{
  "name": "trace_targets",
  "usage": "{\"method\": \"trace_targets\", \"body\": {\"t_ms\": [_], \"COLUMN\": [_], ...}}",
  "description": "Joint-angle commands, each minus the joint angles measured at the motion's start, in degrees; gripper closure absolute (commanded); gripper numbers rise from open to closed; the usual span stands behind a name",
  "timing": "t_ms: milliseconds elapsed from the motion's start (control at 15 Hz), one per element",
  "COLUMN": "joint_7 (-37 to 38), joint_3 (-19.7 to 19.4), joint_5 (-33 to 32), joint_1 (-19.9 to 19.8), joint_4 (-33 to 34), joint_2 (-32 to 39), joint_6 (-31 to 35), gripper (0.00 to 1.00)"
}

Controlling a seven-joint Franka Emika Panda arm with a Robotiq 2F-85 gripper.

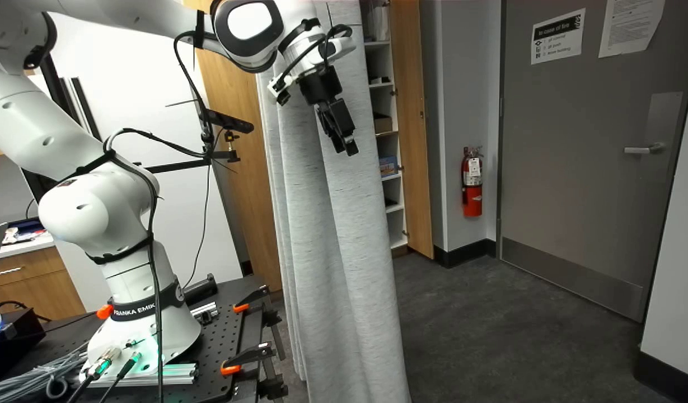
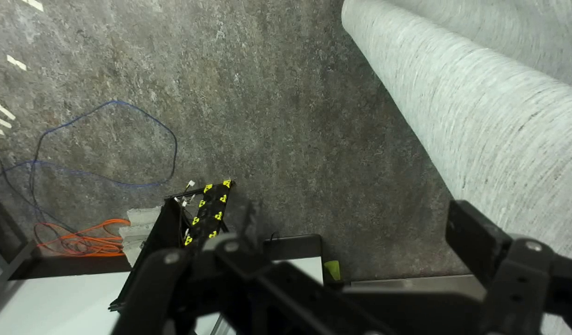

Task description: Pull the curtain to the right

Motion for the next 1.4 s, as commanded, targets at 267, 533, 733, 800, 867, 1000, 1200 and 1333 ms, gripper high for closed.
{"method": "trace_targets", "body": {"t_ms": [267,533,733,800,867,1000,1200,1333], "joint_7": [-5.4,-13.1,-20.2,-22.0,-24.0,-28.0,-36.2,-43.0], "joint_3": [-2.2,-5.5,-8.2,-8.7,-9.3,-10.6,-12.7,-13.8], "joint_5": [3.4,9.8,15.1,16.2,17.1,19.4,23.1,25.9], "joint_1": [2.9,7.3,10.2,10.7,11.2,12.5,14.9,16.3], "joint_4": [-1.9,-2.0,-1.6,-1.6,-1.6,-1.5,-1.4,-1.5], "joint_2": [0.3,0.3,0.5,0.6,0.6,0.7,0.8,1.0], "joint_6": [11.1,9.9,7.5,7.4,7.5,7.3,8.4,10.0], "gripper": [0.0,0.0,0.0,0.0,0.0,0.0,0.0,0.0]}}
